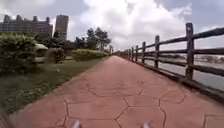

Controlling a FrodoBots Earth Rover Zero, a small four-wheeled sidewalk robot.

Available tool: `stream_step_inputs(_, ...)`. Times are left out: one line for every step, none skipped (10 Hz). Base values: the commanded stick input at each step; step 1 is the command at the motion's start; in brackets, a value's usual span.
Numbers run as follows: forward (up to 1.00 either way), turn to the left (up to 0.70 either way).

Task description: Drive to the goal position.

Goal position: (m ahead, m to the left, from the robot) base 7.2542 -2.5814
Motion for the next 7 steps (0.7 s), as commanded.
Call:
stream_step_inputs(0.85, 0.11)
stream_step_inputs(0.85, 0.11)
stream_step_inputs(0.85, 0.11)
stream_step_inputs(0.85, 0.11)
stream_step_inputs(0.85, 0.11)
stream_step_inputs(0.85, 0.11)
stream_step_inputs(0.85, 0.11)
